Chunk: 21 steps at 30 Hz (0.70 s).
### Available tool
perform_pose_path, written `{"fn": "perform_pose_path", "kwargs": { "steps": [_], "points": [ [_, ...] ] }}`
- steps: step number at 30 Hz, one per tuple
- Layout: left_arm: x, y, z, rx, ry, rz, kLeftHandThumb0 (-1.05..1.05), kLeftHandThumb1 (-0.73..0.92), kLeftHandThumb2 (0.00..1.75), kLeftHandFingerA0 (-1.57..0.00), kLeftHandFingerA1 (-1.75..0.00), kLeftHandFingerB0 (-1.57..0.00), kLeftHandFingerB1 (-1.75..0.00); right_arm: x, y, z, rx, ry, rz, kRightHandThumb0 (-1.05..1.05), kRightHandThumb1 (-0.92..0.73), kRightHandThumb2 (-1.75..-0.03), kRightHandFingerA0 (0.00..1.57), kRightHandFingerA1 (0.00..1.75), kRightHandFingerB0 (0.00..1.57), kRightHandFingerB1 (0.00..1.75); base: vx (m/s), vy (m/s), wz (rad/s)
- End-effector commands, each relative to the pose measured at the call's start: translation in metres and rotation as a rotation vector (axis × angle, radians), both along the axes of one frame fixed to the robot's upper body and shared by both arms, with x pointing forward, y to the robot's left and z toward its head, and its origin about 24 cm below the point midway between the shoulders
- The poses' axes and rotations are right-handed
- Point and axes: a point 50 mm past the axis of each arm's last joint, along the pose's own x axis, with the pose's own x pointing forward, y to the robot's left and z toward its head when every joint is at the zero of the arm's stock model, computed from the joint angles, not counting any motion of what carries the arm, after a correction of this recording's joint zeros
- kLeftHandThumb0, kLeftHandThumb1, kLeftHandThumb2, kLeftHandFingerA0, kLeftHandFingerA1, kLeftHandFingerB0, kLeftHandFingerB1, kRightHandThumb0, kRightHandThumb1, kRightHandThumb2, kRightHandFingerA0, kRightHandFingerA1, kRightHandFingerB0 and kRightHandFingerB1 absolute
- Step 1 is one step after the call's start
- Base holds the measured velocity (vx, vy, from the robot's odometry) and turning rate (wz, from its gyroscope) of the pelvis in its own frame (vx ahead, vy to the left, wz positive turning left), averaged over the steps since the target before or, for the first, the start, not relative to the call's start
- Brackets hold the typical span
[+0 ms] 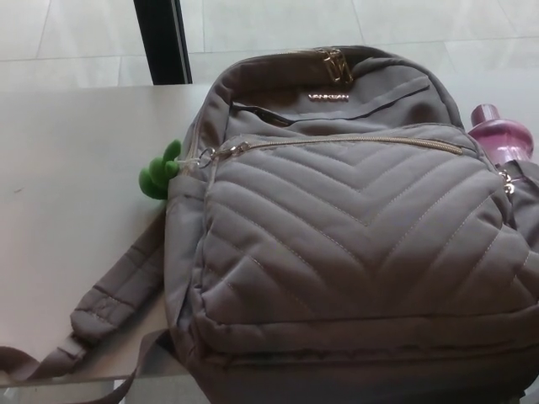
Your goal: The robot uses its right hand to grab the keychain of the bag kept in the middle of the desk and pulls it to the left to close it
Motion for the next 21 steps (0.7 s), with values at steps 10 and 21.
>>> {"fn": "perform_pose_path", "kwargs": {
  "steps": [10, 21],
  "points": [
    [0.053, -0.016, 0.006, -0.031, -0.093, 0.002, -0.66, 0.92, 0.91, -0.42, -0.59, -0.31, -0.49, -0.008, -0.011, 0.046, -0.030, -0.161, -0.046, -0.69, -0.61, -0.94, 0.05, 0.42, 0.06, 0.28, 0.00, 0.000, 0.00],
    [0.091, -0.002, 0.033, 0.005, -0.162, -0.003, -0.66, 0.92, 0.91, -0.42, -0.59, -0.31, -0.49, 0.000, -0.015, 0.056, 0.005, -0.219, -0.057, -0.69, -0.61, -0.94, 0.05, 0.42, 0.06, 0.28, 0.00, 0.000, 0.01]
  ]
}}
